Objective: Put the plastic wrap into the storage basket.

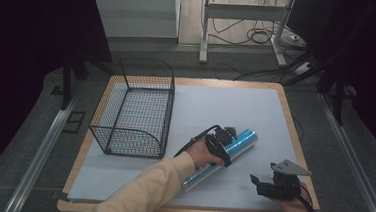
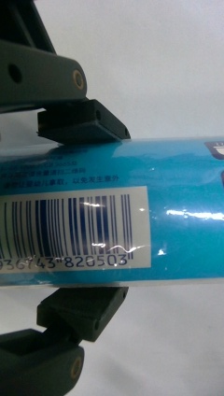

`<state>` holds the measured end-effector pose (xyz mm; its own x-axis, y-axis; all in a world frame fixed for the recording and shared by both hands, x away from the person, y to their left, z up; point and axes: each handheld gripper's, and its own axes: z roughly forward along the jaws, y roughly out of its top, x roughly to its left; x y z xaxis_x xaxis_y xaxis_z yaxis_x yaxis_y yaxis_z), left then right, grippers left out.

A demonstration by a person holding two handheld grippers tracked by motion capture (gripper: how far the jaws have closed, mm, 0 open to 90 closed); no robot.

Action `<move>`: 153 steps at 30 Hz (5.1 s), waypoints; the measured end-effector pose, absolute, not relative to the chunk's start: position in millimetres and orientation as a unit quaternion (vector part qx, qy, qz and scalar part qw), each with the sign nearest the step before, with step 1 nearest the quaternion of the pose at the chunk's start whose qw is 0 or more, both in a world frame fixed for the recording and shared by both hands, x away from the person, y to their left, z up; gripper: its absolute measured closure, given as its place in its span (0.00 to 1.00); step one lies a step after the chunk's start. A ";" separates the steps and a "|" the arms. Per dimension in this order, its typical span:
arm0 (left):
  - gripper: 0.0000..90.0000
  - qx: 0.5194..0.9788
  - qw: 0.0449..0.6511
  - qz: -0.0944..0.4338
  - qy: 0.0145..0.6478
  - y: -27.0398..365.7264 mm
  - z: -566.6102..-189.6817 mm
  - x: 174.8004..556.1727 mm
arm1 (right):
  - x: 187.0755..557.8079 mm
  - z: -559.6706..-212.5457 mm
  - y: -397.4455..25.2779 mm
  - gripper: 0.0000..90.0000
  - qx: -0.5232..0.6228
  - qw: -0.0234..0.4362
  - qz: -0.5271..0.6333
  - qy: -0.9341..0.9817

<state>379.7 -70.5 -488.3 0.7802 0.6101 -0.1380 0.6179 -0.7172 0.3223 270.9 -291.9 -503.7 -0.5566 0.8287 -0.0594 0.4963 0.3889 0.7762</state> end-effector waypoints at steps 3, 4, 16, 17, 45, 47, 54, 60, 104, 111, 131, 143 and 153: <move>0.35 0.931 0.163 -0.002 0.327 -70.2 -484.7 380.9 | 270.7 -503.2 -292.3 0.18 0.412 0.228 0.368 0.801; 0.35 0.930 0.165 -0.003 0.328 -68.1 -481.7 382.3 | 270.7 -503.0 -292.4 0.18 0.413 0.228 0.369 0.801; 0.35 0.930 0.172 0.008 0.324 -52.8 -450.0 387.0 | 270.6 -502.4 -292.3 0.18 0.414 0.230 0.370 0.799; 0.35 0.931 0.172 0.008 0.322 -51.9 -447.9 387.1 | 270.5 -502.3 -292.3 0.18 0.414 0.230 0.370 0.799; 0.35 0.928 0.185 0.042 0.320 -39.4 -407.8 389.8 | 270.2 -501.8 -292.4 0.18 0.412 0.232 0.369 0.800; 0.35 0.928 0.185 0.042 0.320 -39.4 -407.2 389.9 | 270.1 -501.6 -292.6 0.18 0.413 0.232 0.370 0.799; 0.35 0.928 0.186 0.045 0.319 -37.8 -403.5 392.2 | 270.0 -501.2 -292.8 0.18 0.411 0.233 0.371 0.799; 0.35 0.926 0.187 0.057 0.322 -36.4 -396.1 396.9 | 270.2 -501.2 -293.5 0.18 0.413 0.232 0.372 0.798; 0.35 0.912 0.182 0.123 0.346 -12.8 -312.2 437.8 | 270.0 -501.5 -294.1 0.18 0.415 0.228 0.374 0.798; 0.35 0.904 0.183 0.132 0.363 -0.3 -309.4 445.7 | 270.2 -502.0 -293.9 0.18 0.415 0.228 0.372 0.798; 0.35 0.896 0.171 0.142 0.384 25.1 -308.2 458.7 | 270.8 -502.6 -294.1 0.18 0.414 0.229 0.370 0.800; 0.35 0.886 0.156 0.152 0.409 48.1 -311.3 469.3 | 270.9 -502.6 -294.1 0.18 0.414 0.230 0.371 0.799; 0.35 0.882 0.143 0.153 0.423 72.1 -314.2 472.2 | 271.6 -503.8 -293.9 0.18 0.414 0.230 0.369 0.800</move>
<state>472.2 72.1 -314.2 0.5957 0.7893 0.1485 0.7019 -0.6015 0.3815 271.6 -293.9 -503.8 -0.5516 0.8318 -0.0615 0.4930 0.3846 0.7804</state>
